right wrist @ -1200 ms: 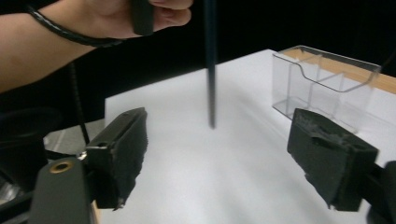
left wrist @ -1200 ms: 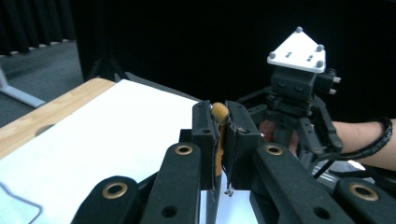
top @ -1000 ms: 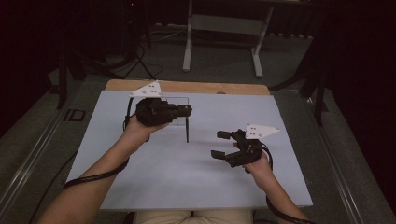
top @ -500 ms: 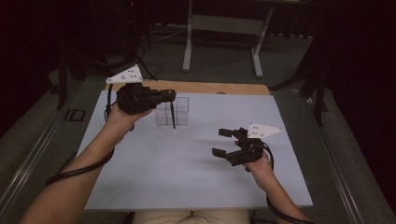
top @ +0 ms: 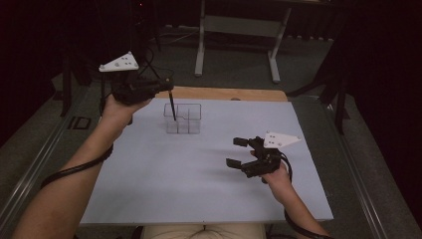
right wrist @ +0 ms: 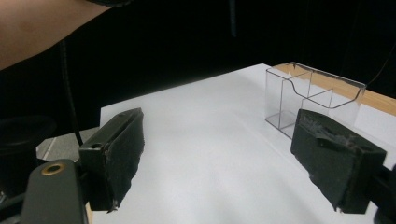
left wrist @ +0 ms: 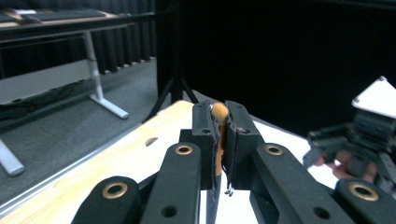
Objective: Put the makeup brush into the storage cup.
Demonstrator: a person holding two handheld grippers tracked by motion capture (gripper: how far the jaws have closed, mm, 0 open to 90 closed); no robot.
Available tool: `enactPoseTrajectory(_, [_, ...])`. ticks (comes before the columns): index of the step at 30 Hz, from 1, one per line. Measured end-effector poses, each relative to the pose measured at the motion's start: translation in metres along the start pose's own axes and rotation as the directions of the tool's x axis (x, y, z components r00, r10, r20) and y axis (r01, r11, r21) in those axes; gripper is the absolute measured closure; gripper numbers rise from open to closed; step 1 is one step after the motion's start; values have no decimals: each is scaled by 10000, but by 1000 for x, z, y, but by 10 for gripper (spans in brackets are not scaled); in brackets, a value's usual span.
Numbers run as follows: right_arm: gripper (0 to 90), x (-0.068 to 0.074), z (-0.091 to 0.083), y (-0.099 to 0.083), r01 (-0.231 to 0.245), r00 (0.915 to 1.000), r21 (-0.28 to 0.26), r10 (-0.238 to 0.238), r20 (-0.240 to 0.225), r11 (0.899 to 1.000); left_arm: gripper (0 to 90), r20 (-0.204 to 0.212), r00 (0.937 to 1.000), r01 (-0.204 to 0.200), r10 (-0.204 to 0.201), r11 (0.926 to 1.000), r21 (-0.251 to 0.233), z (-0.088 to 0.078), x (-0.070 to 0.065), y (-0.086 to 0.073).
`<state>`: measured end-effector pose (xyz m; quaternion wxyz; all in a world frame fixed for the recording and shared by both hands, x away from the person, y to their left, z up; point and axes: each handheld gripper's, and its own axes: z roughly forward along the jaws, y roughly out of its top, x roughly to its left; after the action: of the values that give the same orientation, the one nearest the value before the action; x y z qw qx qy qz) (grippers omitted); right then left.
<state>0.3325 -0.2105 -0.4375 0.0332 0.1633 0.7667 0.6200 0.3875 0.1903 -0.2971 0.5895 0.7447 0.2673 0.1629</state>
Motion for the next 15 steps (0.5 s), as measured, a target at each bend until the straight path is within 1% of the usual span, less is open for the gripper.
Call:
enactPoseTrajectory(1, [171, 0, 0, 0, 12, 10000, 4, -12, 3, 10000, 851, -59, 10000, 62, -62, 10000, -22, 0, 3, 0])
enactPoseTrajectory(2, [171, 0, 0, 0, 12, 10000, 27, -12, 12, 10000, 851, -170, 9998, 67, -67, 10000, 6, 2, 5, 1])
enactPoseTrajectory(5, [169, 0, 0, 0, 6, 10000, 49, -6, 1, 10000, 851, -331, 9994, 94, -93, 10000, 29, 6, 12, 1])
enactPoseTrajectory(9, [169, 0, 0, 0, 46, 10000, 23, -46, 0, 10000, 851, -482, 9987, 193, -192, 9998, 12, 11, 21, 0])
enactPoseTrajectory(11, [169, 0, -1, 0, -13, 10000, -17, 13, -30, 10000, 851, -559, 9980, 285, -284, 9996, 17, 13, 26, -1])
enactPoseTrajectory(15, [169, 0, -1, -1, -9, 10000, 25, 9, -25, 10000, 850, -865, 9961, 185, -172, 9997, 134, 19, 32, -3])
